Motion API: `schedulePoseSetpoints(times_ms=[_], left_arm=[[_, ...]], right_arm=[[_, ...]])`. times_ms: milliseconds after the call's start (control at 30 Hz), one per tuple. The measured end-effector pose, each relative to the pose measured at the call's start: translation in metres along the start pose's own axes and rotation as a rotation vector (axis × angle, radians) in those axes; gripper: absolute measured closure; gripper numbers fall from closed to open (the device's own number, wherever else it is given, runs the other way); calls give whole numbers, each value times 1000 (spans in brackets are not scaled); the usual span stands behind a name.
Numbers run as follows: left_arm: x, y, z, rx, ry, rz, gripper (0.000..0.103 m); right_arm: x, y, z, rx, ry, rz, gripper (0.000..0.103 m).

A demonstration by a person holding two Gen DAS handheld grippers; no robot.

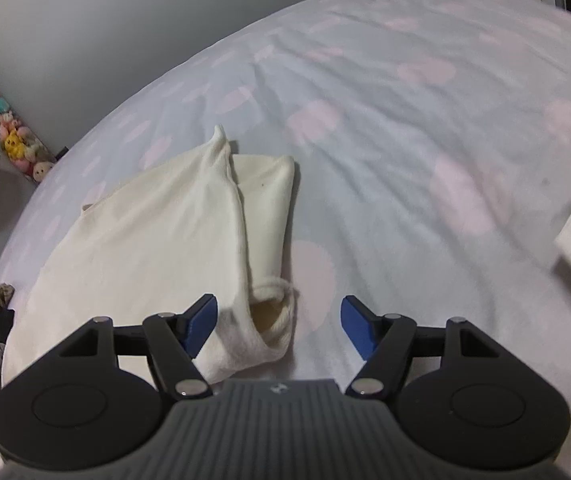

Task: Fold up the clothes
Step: 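Pinch the folded sweater edge with the right gripper while the left gripper pinches beside it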

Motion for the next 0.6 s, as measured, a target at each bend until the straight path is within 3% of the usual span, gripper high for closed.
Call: schedulePoseSetpoints(times_ms=[267,500,600], left_arm=[[14,16,-4,-117,-60,-35,35],[30,13,2,-114,-106,-40,35],[35,9,4,-112,-123,-34,36]], right_arm=[[10,-1,-8,-32,-25,28,31],[20,11,-8,-95,-44,53,34],[24,17,-8,-129,-57,60,42]])
Point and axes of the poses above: each gripper's, at about its wrist camera, not at the fingertips, and x roughly the way its jaws point, y to its left, z to its top, the point moved 9 cm from there along x, roughly the way its jaws point, and after that the axes turned 1 degree about -z, right-handed, at the moved point
